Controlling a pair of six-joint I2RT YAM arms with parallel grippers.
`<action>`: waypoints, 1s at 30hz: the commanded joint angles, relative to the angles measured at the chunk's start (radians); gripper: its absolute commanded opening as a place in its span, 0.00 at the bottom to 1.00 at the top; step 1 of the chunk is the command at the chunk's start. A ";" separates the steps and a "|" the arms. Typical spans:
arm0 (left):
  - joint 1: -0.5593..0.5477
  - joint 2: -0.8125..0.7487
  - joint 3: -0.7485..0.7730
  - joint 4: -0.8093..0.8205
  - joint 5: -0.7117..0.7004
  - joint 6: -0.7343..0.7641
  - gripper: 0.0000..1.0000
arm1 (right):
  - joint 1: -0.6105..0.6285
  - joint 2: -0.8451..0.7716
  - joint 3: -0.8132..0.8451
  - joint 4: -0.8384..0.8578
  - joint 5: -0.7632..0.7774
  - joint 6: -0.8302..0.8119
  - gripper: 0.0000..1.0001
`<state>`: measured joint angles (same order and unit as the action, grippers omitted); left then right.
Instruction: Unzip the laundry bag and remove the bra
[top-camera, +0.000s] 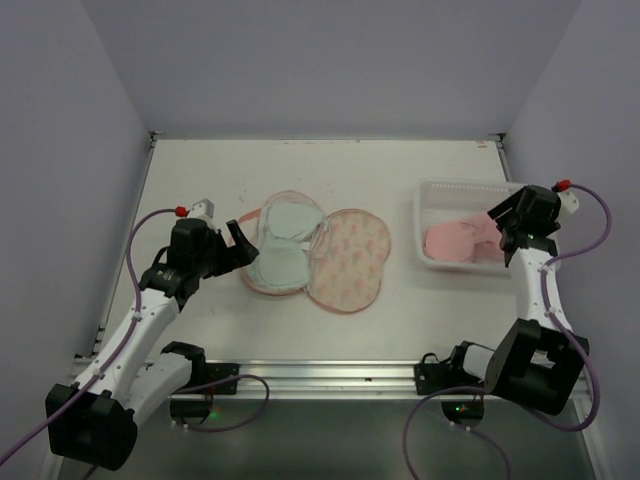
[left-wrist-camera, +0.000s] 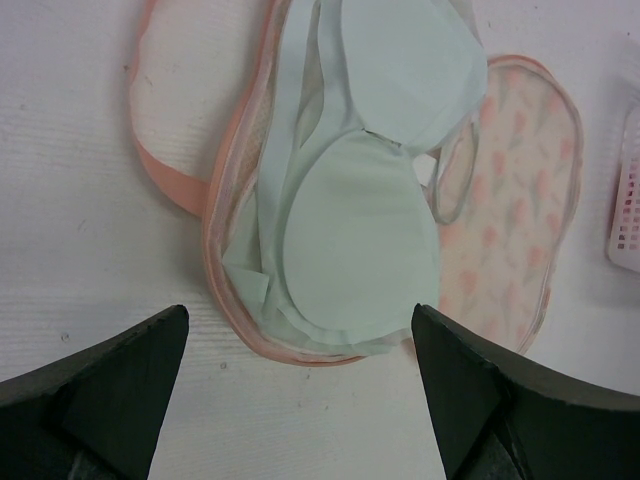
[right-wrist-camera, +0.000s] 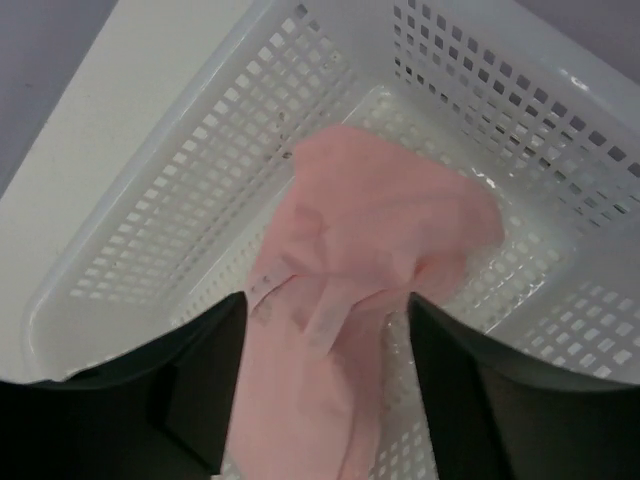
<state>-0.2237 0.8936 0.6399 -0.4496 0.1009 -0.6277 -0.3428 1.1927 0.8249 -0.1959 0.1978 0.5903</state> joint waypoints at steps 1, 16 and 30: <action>0.006 0.002 -0.008 0.029 0.017 0.000 0.96 | -0.002 0.005 0.117 -0.072 0.083 -0.035 0.73; 0.006 0.056 -0.046 0.058 0.007 -0.029 0.96 | 0.434 0.014 0.279 -0.001 -0.350 -0.187 0.89; 0.006 0.111 -0.088 0.068 -0.040 -0.055 0.96 | 0.873 0.724 0.779 -0.080 -0.517 -0.359 0.90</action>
<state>-0.2237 1.0134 0.5575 -0.4263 0.0757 -0.6632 0.4980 1.8095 1.5024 -0.2325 -0.2829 0.2787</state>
